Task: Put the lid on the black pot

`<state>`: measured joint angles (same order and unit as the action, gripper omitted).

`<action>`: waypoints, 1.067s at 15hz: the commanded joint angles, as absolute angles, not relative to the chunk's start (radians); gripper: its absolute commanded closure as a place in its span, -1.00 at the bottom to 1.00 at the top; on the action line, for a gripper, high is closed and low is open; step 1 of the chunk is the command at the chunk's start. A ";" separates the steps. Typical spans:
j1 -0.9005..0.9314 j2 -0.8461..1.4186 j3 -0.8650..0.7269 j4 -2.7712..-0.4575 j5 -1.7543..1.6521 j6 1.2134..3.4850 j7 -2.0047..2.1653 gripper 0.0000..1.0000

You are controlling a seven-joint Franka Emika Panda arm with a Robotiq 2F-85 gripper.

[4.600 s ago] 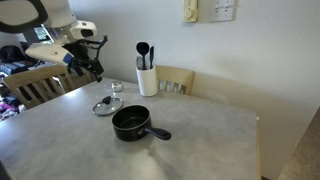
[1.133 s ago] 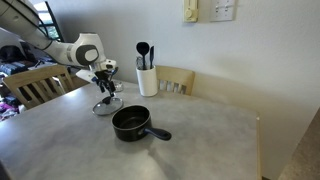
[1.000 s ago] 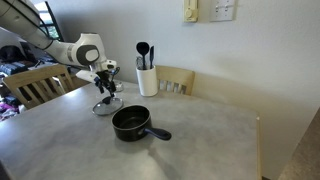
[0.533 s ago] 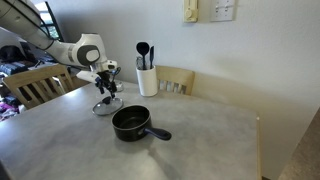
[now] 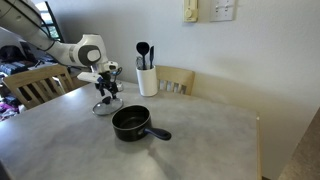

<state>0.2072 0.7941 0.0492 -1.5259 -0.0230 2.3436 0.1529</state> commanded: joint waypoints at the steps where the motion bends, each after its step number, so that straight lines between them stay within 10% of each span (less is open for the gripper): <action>1: 0.185 0.791 0.075 -1.535 -0.024 2.319 0.067 -1.00; 16: 0.192 0.806 0.060 -1.524 -0.085 2.206 -0.017 -0.82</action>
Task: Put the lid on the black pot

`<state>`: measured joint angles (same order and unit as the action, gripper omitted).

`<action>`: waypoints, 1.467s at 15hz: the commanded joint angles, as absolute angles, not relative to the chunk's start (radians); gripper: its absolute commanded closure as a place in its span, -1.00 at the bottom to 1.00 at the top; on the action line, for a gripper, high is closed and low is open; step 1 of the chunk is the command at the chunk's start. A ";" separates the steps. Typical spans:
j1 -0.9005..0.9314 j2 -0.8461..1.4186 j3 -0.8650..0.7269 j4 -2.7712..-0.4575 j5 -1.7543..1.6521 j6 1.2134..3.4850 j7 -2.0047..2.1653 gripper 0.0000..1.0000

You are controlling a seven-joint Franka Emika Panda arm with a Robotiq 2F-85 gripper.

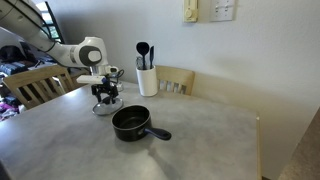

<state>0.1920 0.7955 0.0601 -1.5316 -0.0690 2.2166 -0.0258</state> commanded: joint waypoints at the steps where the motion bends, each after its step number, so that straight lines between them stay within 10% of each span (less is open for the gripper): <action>1: 0.192 0.807 0.062 -1.522 -0.085 2.207 -0.020 -0.47; 9: 0.208 0.820 0.061 -1.492 -0.085 2.210 0.004 0.62; 11: 0.214 0.825 0.056 -1.484 -0.087 2.212 0.024 0.11; 13: 0.220 0.828 0.053 -1.479 -0.090 2.215 0.041 0.64; 22: 0.269 0.763 0.027 -1.486 -0.167 2.185 0.108 0.71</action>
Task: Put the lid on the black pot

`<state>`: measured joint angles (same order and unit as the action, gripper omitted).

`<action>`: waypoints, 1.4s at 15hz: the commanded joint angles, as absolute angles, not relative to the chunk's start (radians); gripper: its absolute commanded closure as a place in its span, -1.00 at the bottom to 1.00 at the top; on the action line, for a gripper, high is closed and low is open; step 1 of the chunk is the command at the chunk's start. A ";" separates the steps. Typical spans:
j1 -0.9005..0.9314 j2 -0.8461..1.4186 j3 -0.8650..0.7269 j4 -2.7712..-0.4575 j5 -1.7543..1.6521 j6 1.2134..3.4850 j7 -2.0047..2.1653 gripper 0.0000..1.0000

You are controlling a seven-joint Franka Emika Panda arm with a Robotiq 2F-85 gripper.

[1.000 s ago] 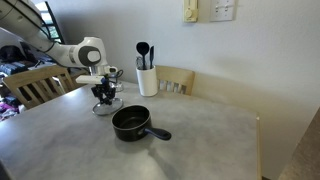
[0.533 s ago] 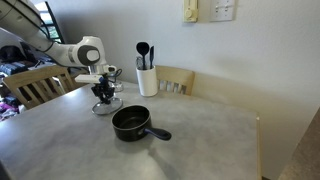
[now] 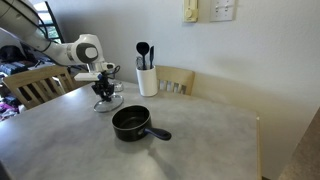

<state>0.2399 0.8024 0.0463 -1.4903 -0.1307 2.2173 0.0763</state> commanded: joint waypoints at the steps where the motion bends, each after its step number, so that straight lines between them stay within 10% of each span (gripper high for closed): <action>1: 0.272 0.751 0.032 -1.489 -0.171 2.186 0.110 0.71; 10: 0.277 0.584 0.017 -1.563 -0.280 2.054 0.102 0.71; 21: 0.056 0.473 0.008 -1.833 -0.309 2.414 -0.171 0.71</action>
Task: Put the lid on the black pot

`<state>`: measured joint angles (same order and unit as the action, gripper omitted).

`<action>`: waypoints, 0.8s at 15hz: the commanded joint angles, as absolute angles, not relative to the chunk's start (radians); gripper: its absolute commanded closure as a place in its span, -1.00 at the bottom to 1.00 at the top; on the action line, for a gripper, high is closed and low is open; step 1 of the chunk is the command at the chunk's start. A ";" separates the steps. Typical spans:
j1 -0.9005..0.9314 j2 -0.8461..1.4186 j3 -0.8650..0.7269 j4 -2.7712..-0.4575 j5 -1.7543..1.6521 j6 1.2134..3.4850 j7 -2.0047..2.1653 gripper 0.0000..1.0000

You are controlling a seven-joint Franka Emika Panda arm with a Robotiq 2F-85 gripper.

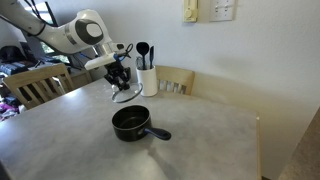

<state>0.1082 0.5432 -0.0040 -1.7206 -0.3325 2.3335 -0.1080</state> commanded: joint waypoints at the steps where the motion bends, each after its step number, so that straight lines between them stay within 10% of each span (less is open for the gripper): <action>1: 0.042 0.465 0.005 -1.852 -0.302 2.425 -0.178 0.71; 12: -0.101 0.314 0.016 -2.027 -0.094 2.403 -0.376 0.71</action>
